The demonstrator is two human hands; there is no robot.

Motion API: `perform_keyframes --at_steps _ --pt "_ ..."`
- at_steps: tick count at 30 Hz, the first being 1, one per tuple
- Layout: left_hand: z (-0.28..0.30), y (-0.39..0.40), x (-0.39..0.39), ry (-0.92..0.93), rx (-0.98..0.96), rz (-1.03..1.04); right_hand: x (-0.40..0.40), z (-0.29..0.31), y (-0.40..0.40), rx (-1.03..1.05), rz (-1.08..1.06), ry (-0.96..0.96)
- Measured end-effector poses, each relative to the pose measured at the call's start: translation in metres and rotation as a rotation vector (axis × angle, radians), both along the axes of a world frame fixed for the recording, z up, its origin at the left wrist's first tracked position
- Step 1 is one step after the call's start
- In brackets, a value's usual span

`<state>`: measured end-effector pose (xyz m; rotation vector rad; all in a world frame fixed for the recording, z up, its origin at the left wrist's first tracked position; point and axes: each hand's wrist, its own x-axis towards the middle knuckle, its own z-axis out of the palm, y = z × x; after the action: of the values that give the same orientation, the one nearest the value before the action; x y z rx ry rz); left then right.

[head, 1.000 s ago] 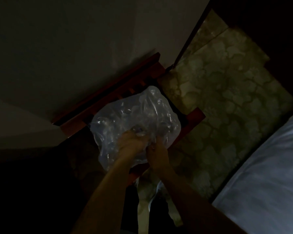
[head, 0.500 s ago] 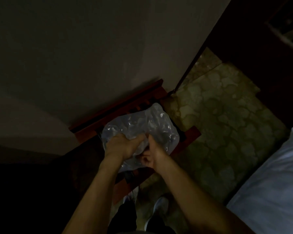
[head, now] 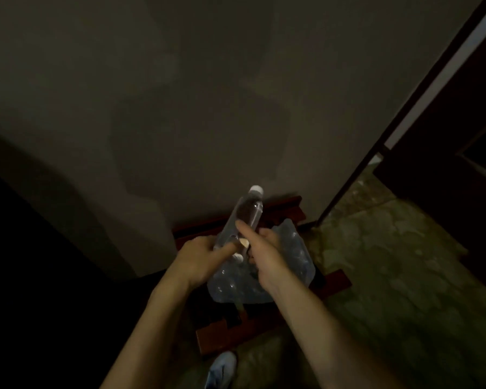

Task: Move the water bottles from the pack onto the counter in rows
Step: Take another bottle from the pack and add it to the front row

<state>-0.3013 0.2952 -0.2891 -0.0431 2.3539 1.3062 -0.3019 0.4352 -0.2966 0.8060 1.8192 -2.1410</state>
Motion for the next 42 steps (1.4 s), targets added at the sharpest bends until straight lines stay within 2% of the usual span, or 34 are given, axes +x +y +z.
perform_keyframes --at_steps 3,6,11,14,17,20,22,25,28,31,34,38,42 --pt "0.039 -0.025 0.03 0.165 0.024 0.042 0.022 0.034 -0.032 0.039 0.032 0.186" --pt "0.075 -0.049 0.055 0.32 -0.068 0.088 0.04 0.067 -0.067 0.142 0.063 0.391" --pt "0.128 -0.094 0.094 0.53 -0.148 0.336 0.07 0.124 -0.124 0.301 0.211 0.691" --pt "0.154 -0.129 0.114 0.566 -0.077 0.418 0.087 0.152 -0.15 0.174 0.289 0.795" --pt "0.175 -0.172 0.131 0.573 0.028 0.396 0.094 0.176 -0.178 -0.066 0.386 0.757" --pt "0.193 -0.216 0.14 0.525 0.184 0.304 0.089 0.191 -0.21 -0.299 0.514 0.631" --pt "0.204 -0.248 0.14 0.511 0.206 0.254 0.087 0.199 -0.236 -0.394 0.602 0.577" --pt "0.215 -0.302 0.135 0.498 0.177 0.226 0.084 0.209 -0.284 -0.322 0.673 0.638" --pt "0.221 -0.355 0.126 0.515 0.112 0.189 0.08 0.215 -0.339 -0.269 0.631 0.758" --pt "0.221 -0.399 0.114 0.604 -0.102 0.14 0.075 0.212 -0.387 -0.174 0.528 0.836" --pt "0.218 -0.424 0.107 0.73 -0.266 0.218 0.072 0.204 -0.422 -0.076 0.462 0.852" --pt "0.203 -0.445 0.096 0.776 -0.247 0.37 0.065 0.196 -0.455 -0.026 0.439 0.815" --pt "0.189 -0.466 0.076 0.72 -0.217 0.438 0.047 0.183 -0.479 0.048 0.427 0.831"
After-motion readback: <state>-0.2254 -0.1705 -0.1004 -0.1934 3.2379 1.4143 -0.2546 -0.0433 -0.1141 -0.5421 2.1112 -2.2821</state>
